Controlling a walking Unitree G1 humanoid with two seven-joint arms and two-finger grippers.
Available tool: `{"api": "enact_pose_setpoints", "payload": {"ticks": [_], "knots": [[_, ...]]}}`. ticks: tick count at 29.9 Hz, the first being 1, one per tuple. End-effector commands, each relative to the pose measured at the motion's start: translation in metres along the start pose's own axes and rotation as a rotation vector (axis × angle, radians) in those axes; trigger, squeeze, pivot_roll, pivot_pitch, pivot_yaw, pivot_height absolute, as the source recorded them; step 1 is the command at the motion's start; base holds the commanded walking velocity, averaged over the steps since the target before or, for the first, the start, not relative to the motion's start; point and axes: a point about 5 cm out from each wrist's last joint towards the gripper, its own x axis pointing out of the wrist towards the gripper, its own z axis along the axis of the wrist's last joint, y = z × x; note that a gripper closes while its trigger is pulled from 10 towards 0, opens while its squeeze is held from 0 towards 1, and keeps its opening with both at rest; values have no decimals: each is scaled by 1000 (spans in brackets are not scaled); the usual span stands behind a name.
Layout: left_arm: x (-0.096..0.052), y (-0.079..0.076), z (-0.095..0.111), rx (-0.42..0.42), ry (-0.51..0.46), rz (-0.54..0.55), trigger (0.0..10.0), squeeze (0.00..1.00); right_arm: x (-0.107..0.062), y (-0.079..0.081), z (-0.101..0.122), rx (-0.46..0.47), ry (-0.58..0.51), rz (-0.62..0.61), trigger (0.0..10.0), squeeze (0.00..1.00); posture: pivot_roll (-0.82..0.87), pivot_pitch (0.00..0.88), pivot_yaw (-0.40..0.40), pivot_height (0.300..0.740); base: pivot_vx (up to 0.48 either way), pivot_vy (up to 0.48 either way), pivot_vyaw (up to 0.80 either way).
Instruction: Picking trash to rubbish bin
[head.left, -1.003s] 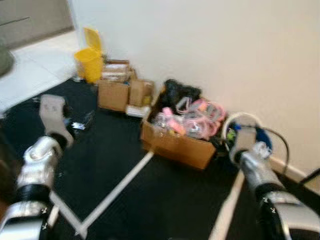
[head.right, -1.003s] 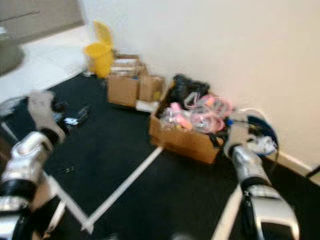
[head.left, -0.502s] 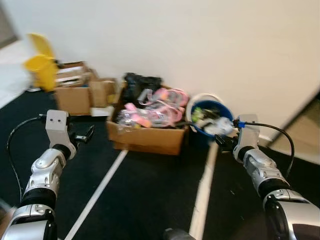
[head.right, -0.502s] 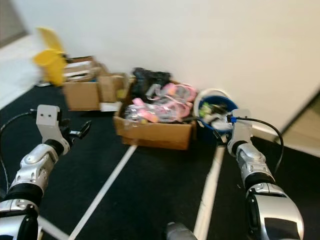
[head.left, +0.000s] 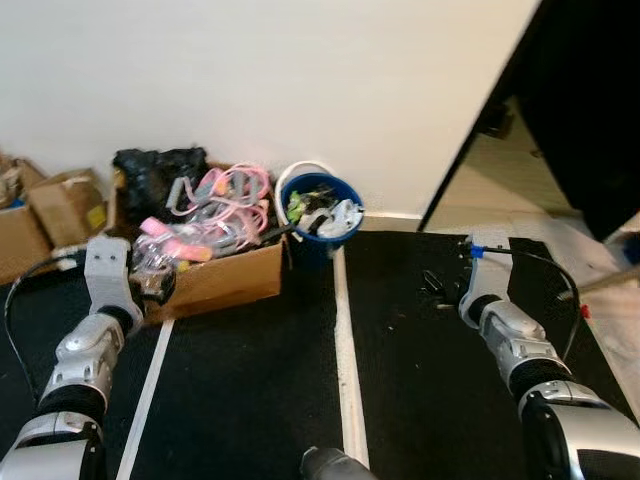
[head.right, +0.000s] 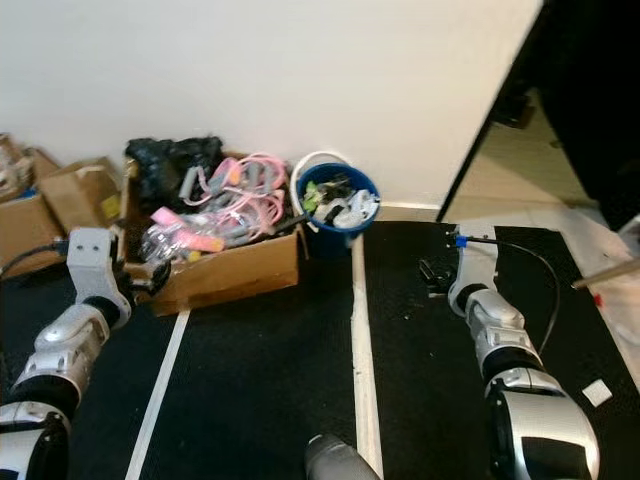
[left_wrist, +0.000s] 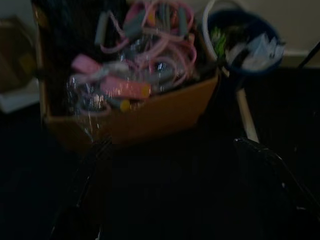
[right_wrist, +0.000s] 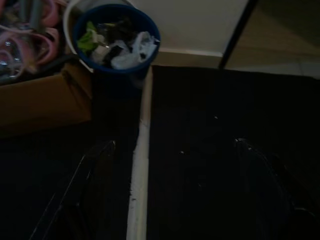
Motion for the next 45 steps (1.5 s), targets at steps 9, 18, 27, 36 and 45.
{"api": "enact_pose_setpoints", "payload": {"ticks": [9, 18, 27, 36, 45], "knots": [[-25, 15, -58, -98, 222, 215, 10000, 0, -11, 2, -40, -24, 166, -13, 10000, 0, -99, 0, -13, 740, 0, 0, -800], [-31, 27, -60, -67, 241, 296, 10000, 0, -4, 22, -40, -44, 178, 59, 10000, 0, -87, 0, -16, 740, 0, 0, -800], [-26, 46, -33, 64, 193, 387, 10000, 0, 6, 33, -23, -49, 157, 68, 10000, 0, -73, 0, -25, 740, 0, 0, -800], [-22, 43, -32, 98, 218, 378, 10000, 0, 14, 61, -18, -46, 170, 95, 10000, 0, -34, 0, -40, 740, 0, 0, -800], [-7, 25, -20, 71, 171, 323, 10000, 0, 11, 51, -22, -54, 174, 55, 10000, 0, -45, 0, -37, 740, 0, 0, -713]]}}
